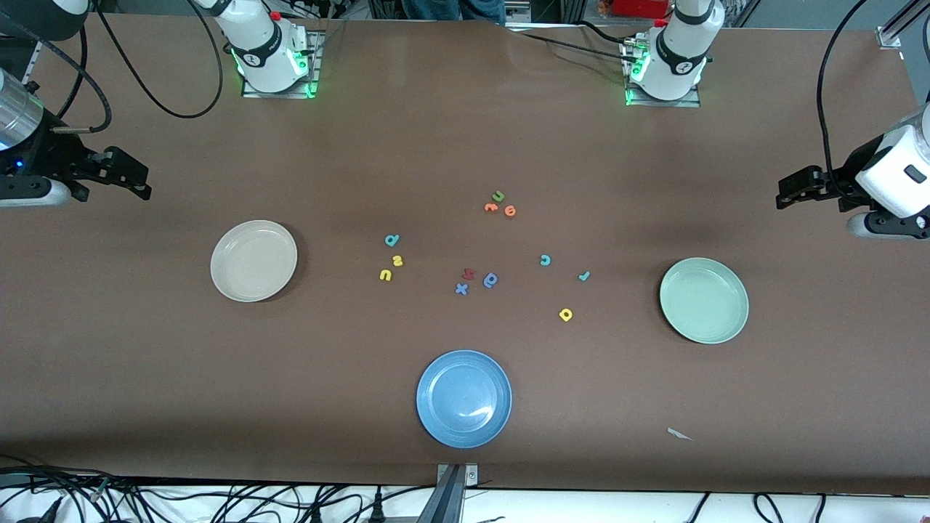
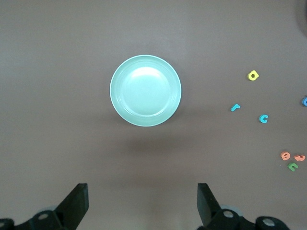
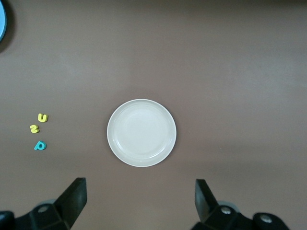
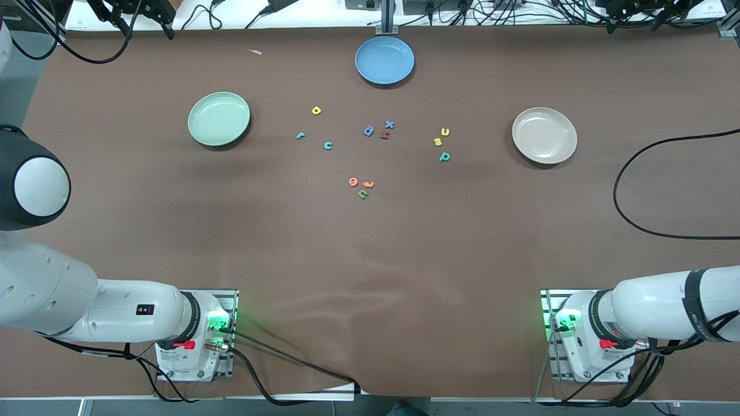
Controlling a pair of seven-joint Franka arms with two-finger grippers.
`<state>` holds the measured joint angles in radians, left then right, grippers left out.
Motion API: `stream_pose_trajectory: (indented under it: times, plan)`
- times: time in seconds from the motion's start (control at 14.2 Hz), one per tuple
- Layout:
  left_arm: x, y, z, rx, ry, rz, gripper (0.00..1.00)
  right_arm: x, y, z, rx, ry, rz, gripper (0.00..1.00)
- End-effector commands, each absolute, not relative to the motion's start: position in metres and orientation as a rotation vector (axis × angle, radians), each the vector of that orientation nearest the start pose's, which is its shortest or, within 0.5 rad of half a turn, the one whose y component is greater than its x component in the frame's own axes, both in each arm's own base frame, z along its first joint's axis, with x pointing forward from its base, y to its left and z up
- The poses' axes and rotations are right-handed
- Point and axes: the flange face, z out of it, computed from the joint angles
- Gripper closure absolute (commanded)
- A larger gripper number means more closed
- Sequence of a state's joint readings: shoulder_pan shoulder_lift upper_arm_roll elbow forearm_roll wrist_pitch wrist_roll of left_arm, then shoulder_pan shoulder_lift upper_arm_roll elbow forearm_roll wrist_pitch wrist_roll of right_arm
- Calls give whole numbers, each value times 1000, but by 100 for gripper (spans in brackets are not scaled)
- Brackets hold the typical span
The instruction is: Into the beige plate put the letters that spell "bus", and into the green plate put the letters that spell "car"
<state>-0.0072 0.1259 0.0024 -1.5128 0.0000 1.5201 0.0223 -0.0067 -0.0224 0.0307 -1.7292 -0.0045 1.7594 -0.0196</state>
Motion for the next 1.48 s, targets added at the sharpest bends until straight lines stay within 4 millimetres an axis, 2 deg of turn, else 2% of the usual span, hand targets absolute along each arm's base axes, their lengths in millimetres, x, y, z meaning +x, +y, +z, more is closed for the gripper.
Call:
stream_pose_trajectory:
  times: [0.0, 1.41]
  plan:
    - [585, -2, 580, -3104, 74, 168, 0, 557, 15, 582, -3134, -61, -106, 0]
    - [585, 0, 580, -3086, 76, 167, 0, 555, 16, 581, -3133, -82, -84, 0]
